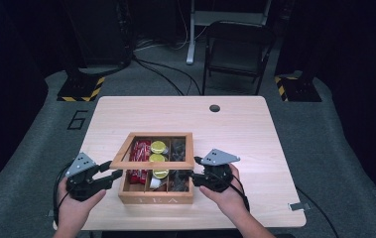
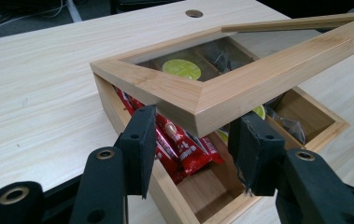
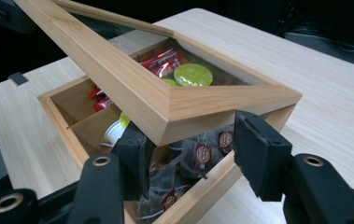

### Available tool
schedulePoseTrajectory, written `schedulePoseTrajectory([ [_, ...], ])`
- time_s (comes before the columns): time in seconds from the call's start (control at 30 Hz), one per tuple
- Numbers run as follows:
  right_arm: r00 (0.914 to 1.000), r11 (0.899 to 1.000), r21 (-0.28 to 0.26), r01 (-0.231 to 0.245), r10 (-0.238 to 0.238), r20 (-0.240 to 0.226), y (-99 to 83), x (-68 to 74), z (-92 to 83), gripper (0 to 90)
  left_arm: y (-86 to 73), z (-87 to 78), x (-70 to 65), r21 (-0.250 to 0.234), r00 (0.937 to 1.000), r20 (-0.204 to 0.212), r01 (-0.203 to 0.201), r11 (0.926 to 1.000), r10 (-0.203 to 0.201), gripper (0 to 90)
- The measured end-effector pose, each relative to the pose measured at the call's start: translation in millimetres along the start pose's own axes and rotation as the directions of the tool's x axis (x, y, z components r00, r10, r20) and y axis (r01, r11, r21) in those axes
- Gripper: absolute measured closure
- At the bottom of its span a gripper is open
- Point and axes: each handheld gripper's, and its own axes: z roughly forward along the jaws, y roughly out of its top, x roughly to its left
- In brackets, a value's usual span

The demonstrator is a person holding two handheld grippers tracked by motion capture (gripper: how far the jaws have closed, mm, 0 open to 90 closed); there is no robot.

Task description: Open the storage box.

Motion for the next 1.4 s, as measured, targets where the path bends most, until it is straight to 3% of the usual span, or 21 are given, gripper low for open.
schedulePoseTrajectory([
  [0.13, 0.9999, 1.000, -0.030, 0.004, -0.004, 0.016, 1.4, -0.8, 0.5, 49.0, 5.5, -0.7, 1.4, -0.003, 1.0000, 0.002, 0.002, 1.0000, -0.002, 52.4],
  [0.2, 0.9977, 0.998, -0.035, 0.046, -0.044, 0.052, 0.1, -0.3, 3.2, 50.1, 8.0, -1.0, 1.8, -0.009, 1.0000, -0.001, 0.002, 1.0000, -0.002, 52.6],
  [0.57, 0.9950, 0.998, -0.052, 0.033, -0.028, 0.095, 3.7, -8.5, 15.9, 48.9, 18.7, -1.1, 4.4, -0.026, 1.0000, -0.007, 0.005, 0.9996, -0.005, 52.6],
  [1.03, 0.9930, 0.997, -0.067, 0.037, -0.029, 0.114, 15.0, -18.3, 26.4, 52.5, 30.7, -1.0, 9.4, -0.013, 1.0000, 0.006, 0.007, 0.9999, -0.007, 52.4],
  [1.4, 0.9941, 0.998, -0.057, 0.032, -0.026, 0.105, 26.5, -26.2, 28.0, 53.0, 36.1, 0.4, 14.6, -0.064, 0.9993, 0.014, 0.035, 0.9973, -0.035, 51.6],
])
